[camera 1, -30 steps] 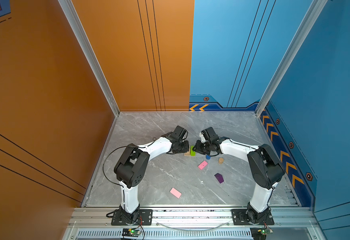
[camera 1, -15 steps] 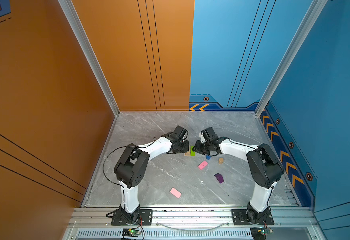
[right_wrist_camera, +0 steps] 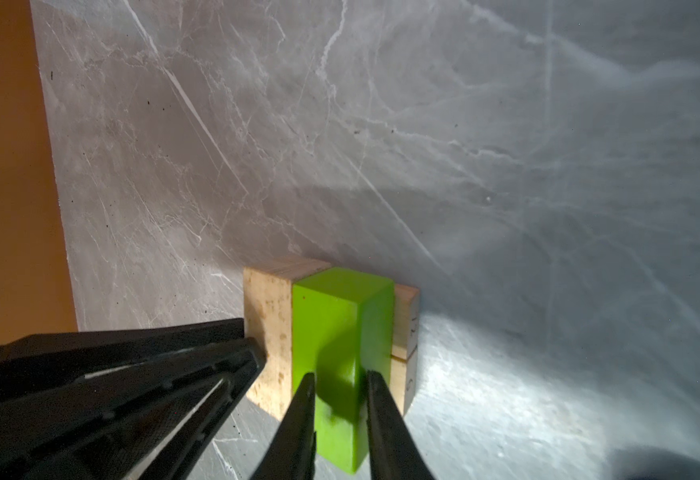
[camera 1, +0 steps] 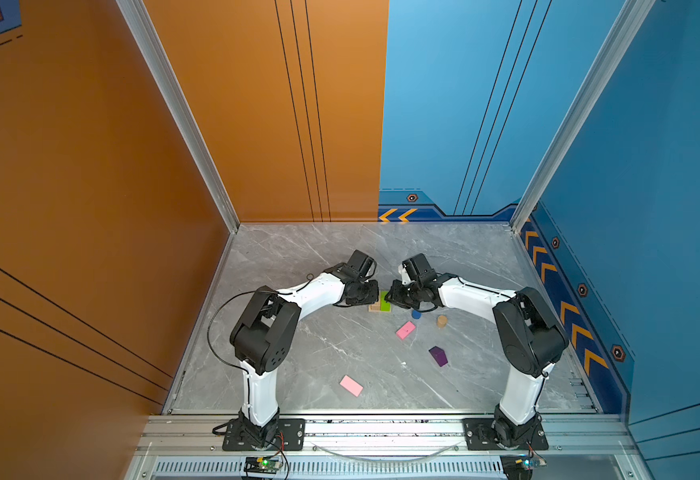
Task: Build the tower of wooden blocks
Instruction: 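Hold both grippers around the wooden and lime-green blocks, pressing them together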
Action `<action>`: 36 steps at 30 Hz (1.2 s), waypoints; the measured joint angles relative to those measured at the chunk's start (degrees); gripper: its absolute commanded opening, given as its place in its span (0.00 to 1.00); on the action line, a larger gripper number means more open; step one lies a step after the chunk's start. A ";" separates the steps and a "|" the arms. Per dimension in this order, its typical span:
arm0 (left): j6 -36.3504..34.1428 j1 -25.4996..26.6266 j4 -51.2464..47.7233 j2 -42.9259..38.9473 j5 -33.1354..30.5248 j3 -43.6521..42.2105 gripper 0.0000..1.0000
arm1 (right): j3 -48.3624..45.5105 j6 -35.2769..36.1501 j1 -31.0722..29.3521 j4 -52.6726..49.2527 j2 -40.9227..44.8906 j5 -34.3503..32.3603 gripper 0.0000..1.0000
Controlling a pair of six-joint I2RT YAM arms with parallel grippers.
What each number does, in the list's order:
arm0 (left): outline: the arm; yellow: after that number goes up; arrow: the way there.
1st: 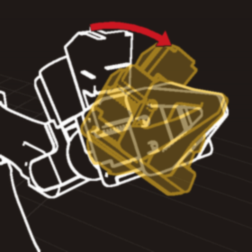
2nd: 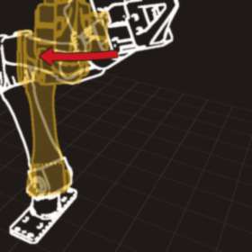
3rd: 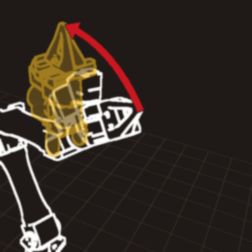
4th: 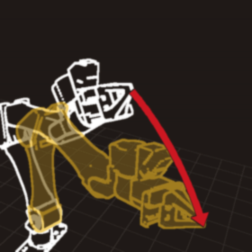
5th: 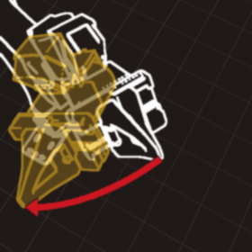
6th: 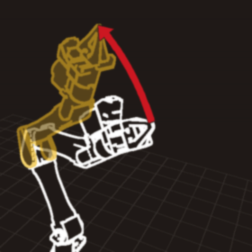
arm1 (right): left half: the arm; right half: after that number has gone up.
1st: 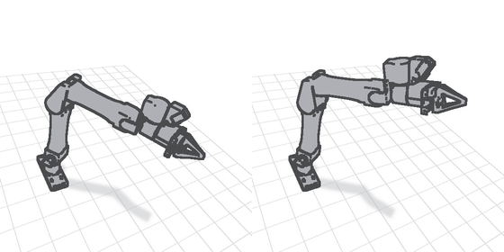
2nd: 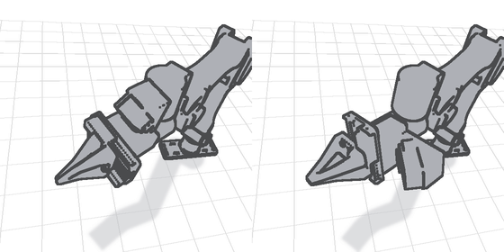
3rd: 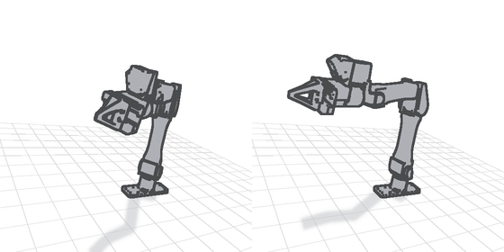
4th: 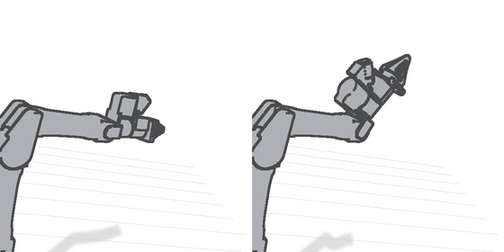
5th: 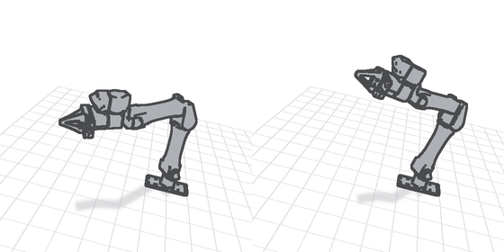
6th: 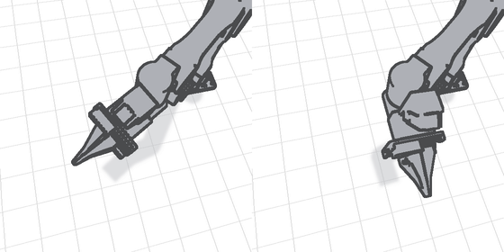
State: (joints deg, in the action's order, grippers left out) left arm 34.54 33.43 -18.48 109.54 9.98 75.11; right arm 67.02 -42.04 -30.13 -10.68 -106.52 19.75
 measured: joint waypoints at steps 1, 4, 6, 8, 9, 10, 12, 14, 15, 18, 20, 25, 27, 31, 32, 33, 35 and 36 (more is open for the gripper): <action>0.00 0.00 0.00 0.00 0.00 0.00 0.19 | 0.00 0.00 0.00 0.00 0.00 0.02 0.24; 0.00 0.00 0.00 0.00 0.02 0.00 0.19 | 0.00 0.00 0.00 0.00 0.00 0.00 0.23; 0.00 0.00 0.00 0.00 0.09 0.00 0.19 | 0.00 0.00 0.00 0.00 0.00 0.00 0.24; 0.00 0.00 0.00 0.00 0.15 0.00 0.19 | 0.00 0.00 0.00 0.00 0.00 0.02 0.24; -0.02 0.00 0.00 0.00 0.15 0.00 0.19 | 0.00 0.00 0.00 0.00 0.00 0.02 0.24; -0.02 0.00 0.00 0.00 0.17 0.00 0.19 | 0.00 0.00 0.00 0.00 0.00 0.00 0.24; -0.02 0.00 0.00 0.00 0.17 0.00 0.19 | 0.00 0.00 0.00 0.00 0.00 0.00 0.24; 0.00 0.00 0.00 0.00 0.17 0.00 0.19 | 0.00 0.00 0.00 0.00 -0.02 0.02 0.24; 0.00 0.00 0.00 0.00 0.17 0.00 0.19 | 0.00 0.00 0.00 0.00 0.00 0.00 0.24; 0.00 0.00 0.00 0.00 0.17 0.00 0.19 | 0.00 0.00 0.00 0.00 0.00 0.00 0.24; -0.02 0.00 0.00 0.00 0.17 0.00 0.19 | 0.00 0.00 0.00 0.00 0.00 0.00 0.24; 0.00 0.11 -0.13 0.00 0.17 0.00 0.19 | 0.04 0.00 0.02 -0.02 0.00 0.00 0.25; -0.02 0.11 -0.15 0.00 0.17 0.00 0.19 | 0.04 0.00 0.02 -0.02 0.00 0.00 0.25; 0.00 0.11 -0.17 0.00 0.15 0.00 0.19 | 0.07 0.00 0.02 -0.02 0.00 0.00 0.25; 0.00 0.11 -0.17 0.00 0.15 0.00 0.19 | 0.07 0.00 0.00 -0.02 0.00 0.00 0.25; -0.02 0.11 -0.17 0.00 0.17 0.00 0.19 | 0.07 0.00 0.00 -0.02 0.00 0.00 0.25; -0.02 0.11 -0.17 0.00 0.17 0.00 0.21 | 0.07 0.00 0.00 -0.02 0.00 0.00 0.25; -0.02 0.13 -0.17 0.00 0.17 0.00 0.22 | 0.07 0.00 0.00 -0.02 0.00 0.00 0.25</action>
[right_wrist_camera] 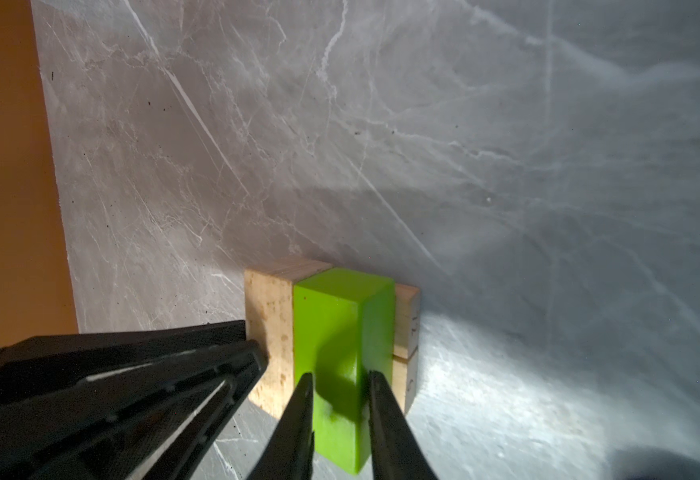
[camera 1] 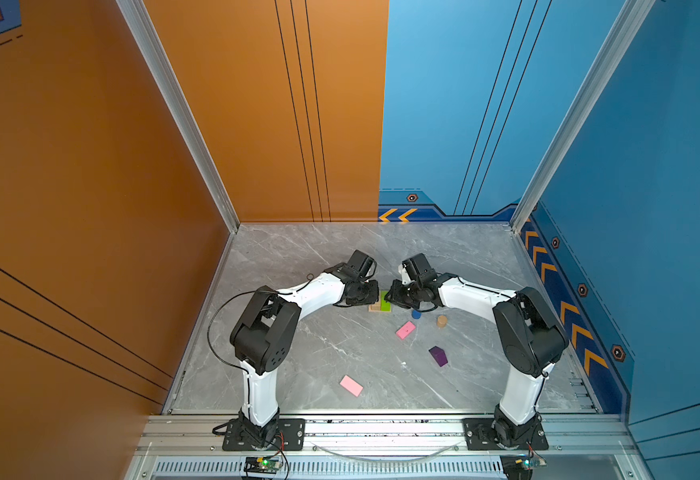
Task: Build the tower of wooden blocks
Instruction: 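Hold both grippers around the wooden and lime-green blocks, pressing them together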
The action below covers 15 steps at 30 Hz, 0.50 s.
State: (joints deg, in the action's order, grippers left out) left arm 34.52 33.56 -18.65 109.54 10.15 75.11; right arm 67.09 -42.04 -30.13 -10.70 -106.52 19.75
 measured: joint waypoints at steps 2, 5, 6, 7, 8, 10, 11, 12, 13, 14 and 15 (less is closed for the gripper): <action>0.00 0.11 -0.02 0.00 -0.02 0.00 0.22 | 0.02 0.00 0.00 0.00 0.00 0.00 0.25; 0.00 0.15 -0.04 0.00 -0.02 0.00 0.22 | 0.02 0.00 0.00 0.00 0.00 0.00 0.25; 0.00 0.15 -0.04 0.00 -0.02 0.00 0.22 | 0.02 0.00 0.00 0.00 -0.02 0.00 0.24; 0.00 0.15 -0.04 0.00 -0.02 0.00 0.22 | 0.02 0.00 0.00 0.00 0.00 0.00 0.24; 0.00 0.15 -0.04 0.00 -0.02 0.00 0.22 | 0.02 0.00 0.00 0.00 0.00 0.00 0.25; 0.00 0.15 -0.04 0.00 -0.04 0.00 0.22 | 0.02 0.00 0.00 0.00 0.00 0.00 0.24; 0.00 0.15 -0.07 0.00 -0.04 0.00 0.22 | 0.02 0.00 0.00 0.00 0.00 0.00 0.24; 0.00 0.15 -0.07 0.00 -0.04 0.00 0.22 | 0.02 0.00 0.00 0.00 0.00 0.00 0.24; 0.00 0.13 -0.09 0.00 -0.04 0.00 0.22 | 0.02 0.00 0.00 0.00 0.00 0.00 0.24; 0.00 0.15 -0.11 0.00 -0.04 0.00 0.23 | 0.02 0.00 0.00 0.00 0.00 0.00 0.24; 0.00 0.15 -0.15 0.00 -0.04 0.00 0.23 | 0.02 0.00 0.00 0.00 0.00 0.00 0.24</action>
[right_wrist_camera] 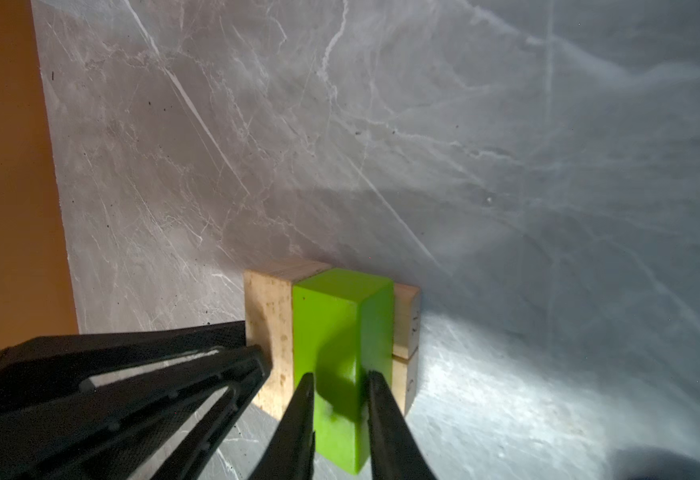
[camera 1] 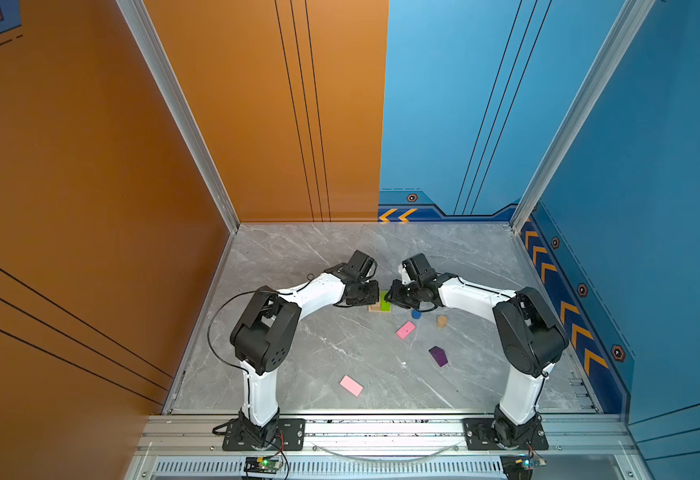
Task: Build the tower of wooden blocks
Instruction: 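Hold both grippers around the wooden and lime-green blocks, pressing them together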
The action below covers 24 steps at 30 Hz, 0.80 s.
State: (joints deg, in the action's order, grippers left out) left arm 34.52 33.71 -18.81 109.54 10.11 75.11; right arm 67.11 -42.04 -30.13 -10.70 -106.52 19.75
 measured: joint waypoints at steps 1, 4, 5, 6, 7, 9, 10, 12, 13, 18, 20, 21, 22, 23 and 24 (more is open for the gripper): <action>0.00 0.00 -0.09 0.00 0.00 0.00 0.23 | 0.00 0.00 0.00 0.00 0.00 0.00 0.24; 0.00 -0.02 -0.13 0.00 -0.02 0.00 0.23 | 0.00 0.00 -0.15 -0.02 0.00 0.00 0.24; 0.00 -0.02 -0.13 0.00 -0.04 0.00 0.23 | 0.00 0.00 -0.22 -0.02 0.00 0.00 0.24; 0.00 -0.02 -0.17 0.00 -0.11 0.00 0.23 | 0.00 0.00 -0.22 -0.04 -0.02 0.00 0.24; 0.00 -0.02 -0.17 0.00 -0.17 0.00 0.23 | 0.00 0.00 -0.22 -0.04 0.00 0.00 0.24; 0.00 -0.02 -0.20 -0.02 -0.17 0.00 0.23 | 0.00 0.00 -0.24 -0.04 0.00 0.00 0.24; 0.00 -0.02 -0.22 -0.02 -0.17 0.00 0.23 | 0.00 0.00 -0.26 -0.07 0.00 0.00 0.24; 0.00 -0.02 -0.24 -0.02 -0.17 0.00 0.23 | 0.00 0.00 -0.26 -0.07 0.00 0.00 0.24; 0.00 -0.02 -0.24 -0.02 -0.17 0.00 0.23 | 0.00 0.00 -0.26 -0.07 0.00 0.00 0.24; 0.00 -0.02 -0.24 -0.02 -0.17 0.00 0.25 | 0.00 0.00 -0.26 -0.07 0.00 0.00 0.24; -0.02 -0.02 -0.24 -0.02 -0.17 0.00 0.25 | 0.00 0.00 -0.26 -0.09 0.00 0.00 0.25; -0.02 -0.02 -0.24 -0.02 -0.17 0.00 0.26 | 0.00 0.00 -0.26 -0.07 0.00 0.00 0.25; -0.02 -0.02 -0.24 -0.02 -0.17 0.00 0.26 | 0.00 0.00 -0.26 -0.07 0.00 0.00 0.27; 0.00 -0.02 -0.26 -0.02 -0.17 0.00 0.26 | 0.00 -0.02 -0.26 -0.07 0.00 0.00 0.28; -0.02 -0.02 -0.24 -0.02 -0.17 0.00 0.27 | 0.00 -0.02 -0.26 -0.07 0.00 0.00 0.29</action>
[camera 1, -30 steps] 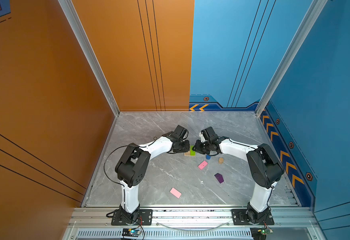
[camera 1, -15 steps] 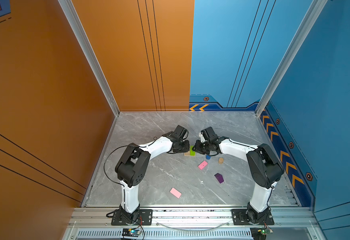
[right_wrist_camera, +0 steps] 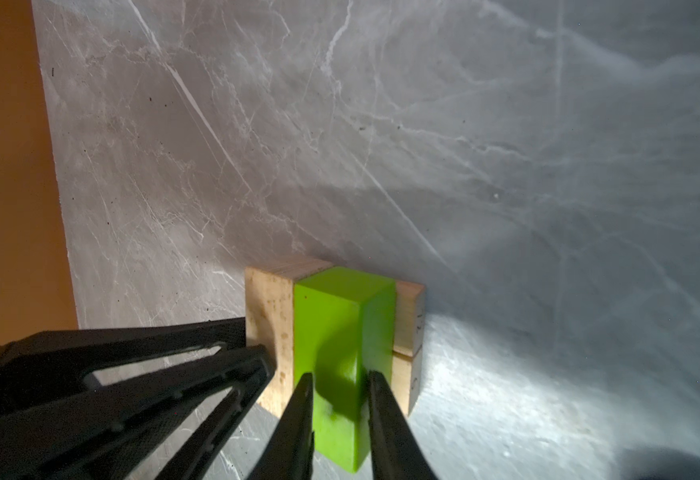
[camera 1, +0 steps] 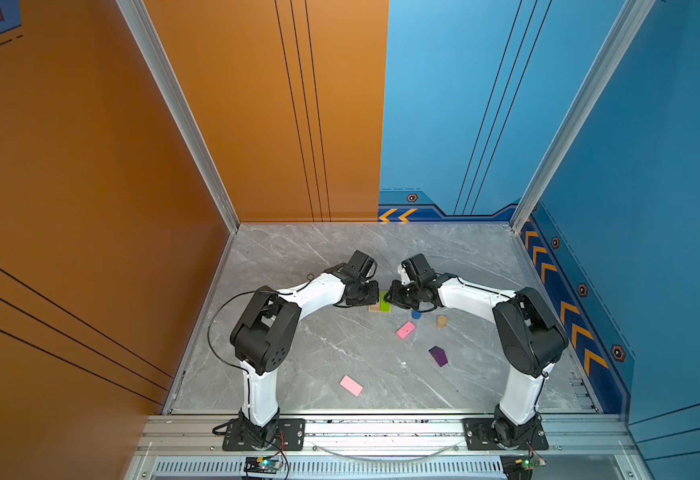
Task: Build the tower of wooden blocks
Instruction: 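Hold both grippers around the wooden and lime-green blocks, pressing them together, then open both grippers and lift them away from the block group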
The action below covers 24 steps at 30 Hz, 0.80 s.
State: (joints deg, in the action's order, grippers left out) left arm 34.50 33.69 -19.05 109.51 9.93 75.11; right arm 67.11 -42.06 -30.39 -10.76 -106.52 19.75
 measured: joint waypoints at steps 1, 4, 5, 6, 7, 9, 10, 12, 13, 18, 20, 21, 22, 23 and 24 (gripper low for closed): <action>0.02 0.00 -0.02 0.00 0.00 0.00 0.27 | 0.00 -0.13 0.00 -0.02 0.00 0.00 0.30; 0.02 0.02 -0.02 0.00 0.00 0.00 0.29 | 0.00 -0.22 0.00 -0.02 0.00 0.02 0.33; 0.00 0.00 -0.02 0.00 0.00 0.00 0.29 | 0.00 -0.20 0.00 -0.02 0.00 0.00 0.33; 0.00 0.00 -0.02 0.00 0.00 0.00 0.29 | 0.00 -0.20 0.00 -0.02 0.00 0.02 0.34; 0.00 0.00 -0.02 0.00 0.00 0.00 0.30 | 0.00 -0.20 0.00 -0.02 0.00 0.00 0.34; 0.00 0.02 -0.02 0.00 0.00 0.00 0.30 | 0.00 -0.20 0.00 -0.02 0.00 0.02 0.36; 0.00 0.00 -0.04 0.00 0.00 0.00 0.31 | 0.00 -0.20 0.00 -0.02 0.00 0.00 0.36; 0.00 0.02 -0.04 0.00 0.00 0.00 0.31 | 0.00 -0.20 0.00 -0.02 0.00 0.00 0.37; 0.00 0.00 -0.04 0.00 0.00 0.00 0.32 | 0.00 -0.20 0.00 -0.02 0.00 0.00 0.37; 0.00 0.00 -0.07 -0.07 -0.02 0.00 0.32 | 0.00 -0.20 0.00 -0.11 0.00 -0.02 0.38; 0.00 0.00 -0.13 -0.22 -0.04 0.00 0.32 | 0.00 -0.17 0.00 -0.13 0.00 -0.02 0.38; 0.00 0.00 -0.22 -0.42 -0.04 0.00 0.33 | 0.00 -0.17 0.00 -0.13 0.00 -0.02 0.38; 0.00 0.00 -0.33 -0.63 -0.04 0.00 0.33 | 0.00 -0.17 0.00 -0.13 0.00 -0.02 0.39; 0.00 0.00 -0.48 -0.92 -0.09 0.00 0.33 | 0.00 -0.17 0.00 -0.13 0.00 -0.02 0.39; 0.00 0.00 -0.52 -1.25 -0.24 0.00 0.33 | 0.00 -0.17 0.00 -0.15 0.02 -0.02 0.39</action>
State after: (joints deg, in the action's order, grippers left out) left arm 34.50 33.69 -19.57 108.27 9.69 75.11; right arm 67.11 -42.24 -30.39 -10.92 -106.50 19.73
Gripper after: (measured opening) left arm 0.325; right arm 0.385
